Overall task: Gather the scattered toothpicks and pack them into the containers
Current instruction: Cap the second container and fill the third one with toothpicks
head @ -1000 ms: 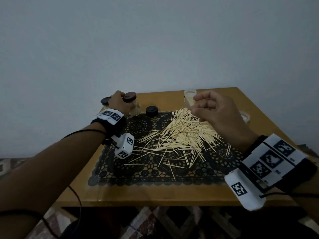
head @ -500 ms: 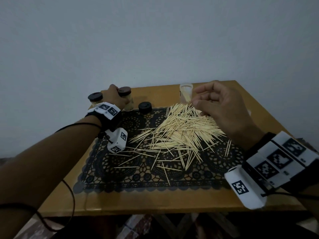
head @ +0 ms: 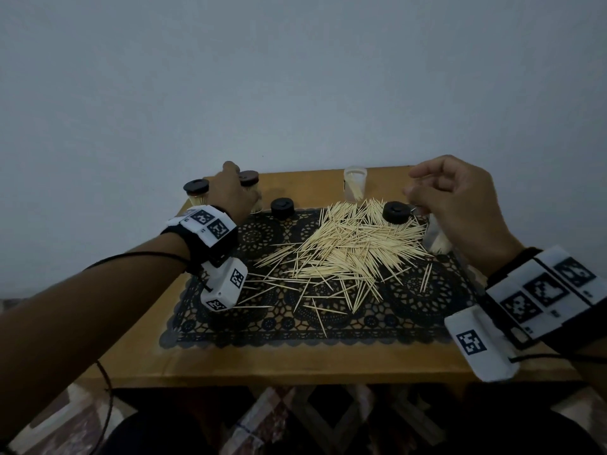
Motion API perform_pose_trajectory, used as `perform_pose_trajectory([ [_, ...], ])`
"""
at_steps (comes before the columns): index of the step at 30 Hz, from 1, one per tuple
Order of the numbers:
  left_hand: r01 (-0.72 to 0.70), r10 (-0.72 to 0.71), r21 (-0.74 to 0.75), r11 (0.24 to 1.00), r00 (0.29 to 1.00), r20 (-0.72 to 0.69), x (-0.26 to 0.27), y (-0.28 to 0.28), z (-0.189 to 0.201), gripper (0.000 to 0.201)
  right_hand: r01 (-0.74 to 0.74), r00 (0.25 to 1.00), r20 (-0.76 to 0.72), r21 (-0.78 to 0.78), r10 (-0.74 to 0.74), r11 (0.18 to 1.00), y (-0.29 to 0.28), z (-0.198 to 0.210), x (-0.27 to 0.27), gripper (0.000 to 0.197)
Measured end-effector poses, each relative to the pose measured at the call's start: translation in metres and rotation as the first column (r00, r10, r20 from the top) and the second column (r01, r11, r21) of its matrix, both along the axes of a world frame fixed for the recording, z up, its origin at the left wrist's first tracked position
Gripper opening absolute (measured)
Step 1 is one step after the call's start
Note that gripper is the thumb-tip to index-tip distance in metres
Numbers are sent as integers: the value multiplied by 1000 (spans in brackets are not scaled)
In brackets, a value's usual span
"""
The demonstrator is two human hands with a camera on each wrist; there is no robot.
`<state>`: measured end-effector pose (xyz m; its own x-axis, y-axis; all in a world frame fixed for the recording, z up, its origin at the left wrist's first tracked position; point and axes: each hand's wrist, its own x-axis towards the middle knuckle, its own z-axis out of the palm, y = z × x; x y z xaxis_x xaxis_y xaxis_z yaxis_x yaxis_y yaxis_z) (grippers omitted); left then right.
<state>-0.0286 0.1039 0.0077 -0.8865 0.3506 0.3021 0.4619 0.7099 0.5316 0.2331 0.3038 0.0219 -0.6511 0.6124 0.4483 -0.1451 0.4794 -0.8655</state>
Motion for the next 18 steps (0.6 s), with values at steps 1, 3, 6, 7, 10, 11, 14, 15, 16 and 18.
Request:
perform_pose_trajectory([
  [1,25,-25,-3,1000,999,-20,4,-2,1,45,31,999,13,20,-32,999,4,-1,2,14],
  [3,106,-108,-29,994,992,-64,12,-7,2,34,94,994,44,71,-98,993,12,-2,5,14],
  [6,256,-269,-104,961,952,-146,25,-14,0,20,193,971,103,178,-214,965,21,-7,7,16],
  [7,285,-302,-122,951,939,-165,29,-16,-1,17,224,959,122,227,-256,948,24,-10,7,17],
  [10,324,-346,-142,935,923,-168,42,-20,0,14,301,892,223,357,-394,884,33,-17,4,32],
  [11,335,-358,-152,930,919,-167,47,-21,1,14,311,853,293,380,-432,871,34,-19,3,41],
  [14,347,-375,-180,920,914,-155,59,-24,4,16,294,761,452,399,-465,869,33,-22,0,70],
  [15,354,-381,-186,917,914,-141,62,-25,5,17,291,751,480,377,-454,879,33,-22,0,76],
  [16,359,-386,-194,913,914,-127,64,-26,5,17,291,742,505,349,-440,891,35,-24,-2,80],
  [18,375,-405,-210,903,907,-120,67,-27,4,17,280,724,561,295,-403,914,39,-26,-3,82],
])
